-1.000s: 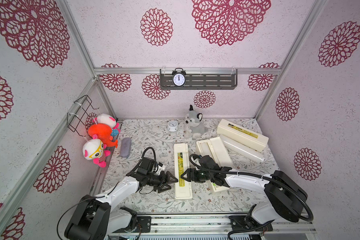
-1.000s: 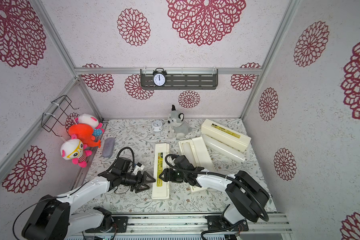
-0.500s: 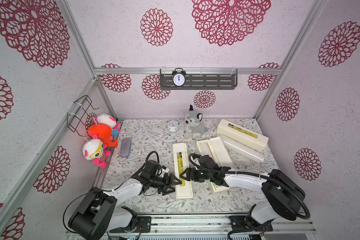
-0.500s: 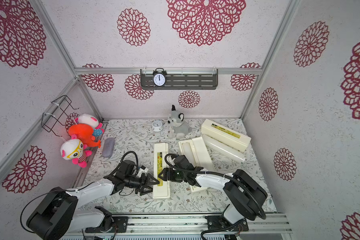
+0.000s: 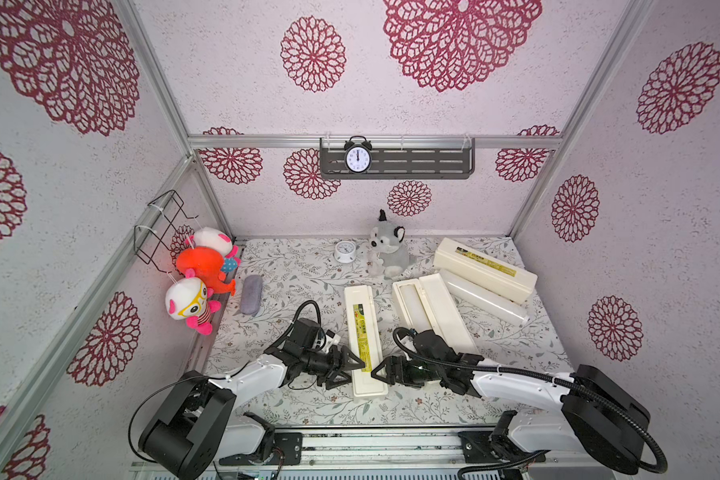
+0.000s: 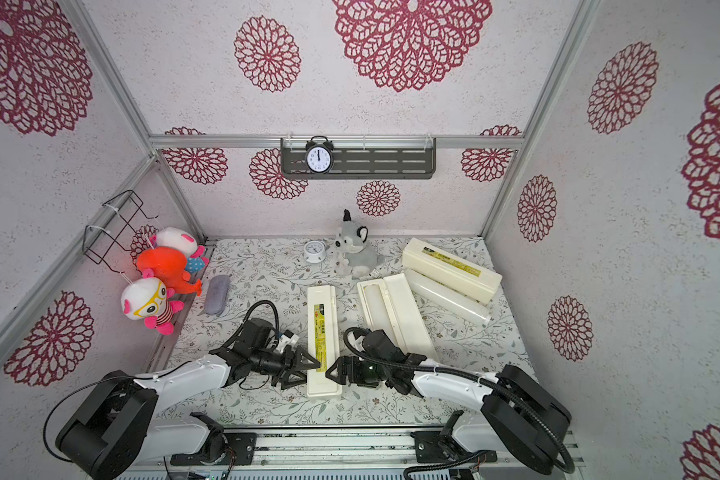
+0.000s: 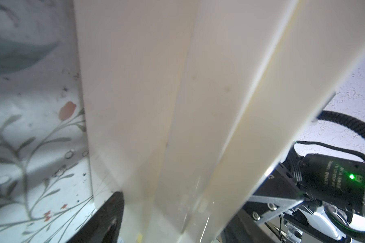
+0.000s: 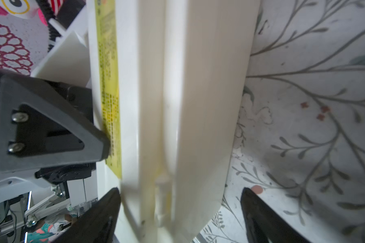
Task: Put plastic wrap rolls into dispensers
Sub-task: Close the lid on the plastic wrap cutting box.
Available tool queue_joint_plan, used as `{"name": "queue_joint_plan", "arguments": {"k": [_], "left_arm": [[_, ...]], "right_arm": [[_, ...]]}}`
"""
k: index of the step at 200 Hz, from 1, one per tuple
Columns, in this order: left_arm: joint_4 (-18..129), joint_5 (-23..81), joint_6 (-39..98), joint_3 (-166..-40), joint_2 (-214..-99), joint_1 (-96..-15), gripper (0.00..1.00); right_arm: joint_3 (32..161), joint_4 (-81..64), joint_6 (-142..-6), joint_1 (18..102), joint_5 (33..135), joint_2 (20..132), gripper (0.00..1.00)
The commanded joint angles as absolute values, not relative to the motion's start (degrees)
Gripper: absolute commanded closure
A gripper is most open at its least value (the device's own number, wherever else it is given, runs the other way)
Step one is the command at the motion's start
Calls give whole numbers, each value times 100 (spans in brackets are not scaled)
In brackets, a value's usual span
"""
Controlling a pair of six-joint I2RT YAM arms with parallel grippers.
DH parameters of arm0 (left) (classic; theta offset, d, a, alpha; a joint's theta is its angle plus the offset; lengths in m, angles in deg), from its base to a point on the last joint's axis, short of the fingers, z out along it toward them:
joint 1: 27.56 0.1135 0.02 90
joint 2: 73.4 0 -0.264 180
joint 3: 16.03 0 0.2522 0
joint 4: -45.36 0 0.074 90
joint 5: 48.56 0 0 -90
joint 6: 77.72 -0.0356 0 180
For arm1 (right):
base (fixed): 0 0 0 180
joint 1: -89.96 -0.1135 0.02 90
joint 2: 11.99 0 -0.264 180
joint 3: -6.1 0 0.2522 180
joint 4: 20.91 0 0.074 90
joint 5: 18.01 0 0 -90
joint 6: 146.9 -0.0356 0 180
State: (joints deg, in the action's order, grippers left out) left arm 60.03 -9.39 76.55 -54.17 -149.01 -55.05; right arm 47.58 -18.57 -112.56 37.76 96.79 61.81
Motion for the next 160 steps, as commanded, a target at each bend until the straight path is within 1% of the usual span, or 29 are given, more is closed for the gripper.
{"name": "queue_joint_plan", "arguments": {"k": [1, 39, 78, 104, 145, 160], "left_arm": [[5959, -841, 7617, -5503, -15053, -5507, 28], [5935, -861, 7562, -5507, -15167, -5540, 28], [5455, -797, 7919, -5480, -15272, -5773, 30], [4773, -780, 8401, -5352, -15388, -5944, 34], [4843, -674, 8498, -5326, -15250, -5978, 39], [4884, -665, 8494, -5363, -15267, -5958, 37]], "right_arm": [[4692, -2507, -11577, 3703, 9916, 6335, 17], [4925, -3030, -11562, 3683, 10141, 6881, 21], [5020, -3207, -11583, 3662, 10284, 7136, 28], [5123, -3238, -11574, 3661, 10349, 7251, 32], [5175, -3284, -11578, 3657, 10397, 7286, 30], [5159, -3480, -11657, 3659, 10506, 7300, 27]]}}
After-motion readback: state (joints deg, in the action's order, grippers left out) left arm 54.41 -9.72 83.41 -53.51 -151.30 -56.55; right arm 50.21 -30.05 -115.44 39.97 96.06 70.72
